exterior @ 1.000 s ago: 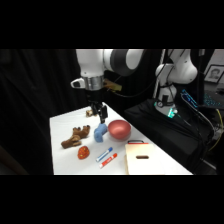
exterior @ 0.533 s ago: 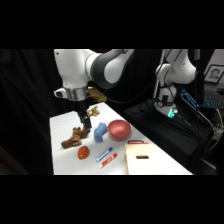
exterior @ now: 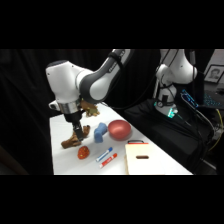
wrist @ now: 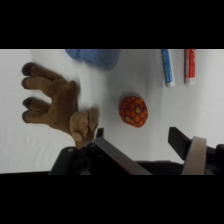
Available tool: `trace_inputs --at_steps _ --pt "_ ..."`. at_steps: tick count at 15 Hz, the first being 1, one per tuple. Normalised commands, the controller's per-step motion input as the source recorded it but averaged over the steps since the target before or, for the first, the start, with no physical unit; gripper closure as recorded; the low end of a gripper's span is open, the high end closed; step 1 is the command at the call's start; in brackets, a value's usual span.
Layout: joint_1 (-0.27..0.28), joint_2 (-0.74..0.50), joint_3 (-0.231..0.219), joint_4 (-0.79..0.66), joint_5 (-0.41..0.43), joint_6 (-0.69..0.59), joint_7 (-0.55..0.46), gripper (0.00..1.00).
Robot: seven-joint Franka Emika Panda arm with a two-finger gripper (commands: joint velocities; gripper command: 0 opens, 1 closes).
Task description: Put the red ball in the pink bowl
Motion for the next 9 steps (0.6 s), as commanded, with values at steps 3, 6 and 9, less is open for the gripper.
trace_inputs --at_steps 3,6,9 --pt "-0.077 0.24 0.063 0.26 0.168 0.07 0.0 0.0" --pt "-0.068 0.22 0.072 0.24 0.147 0.06 0.0 0.0" --pt "-0.049 0.21 0.068 0.23 0.103 0.07 0.0 0.0"
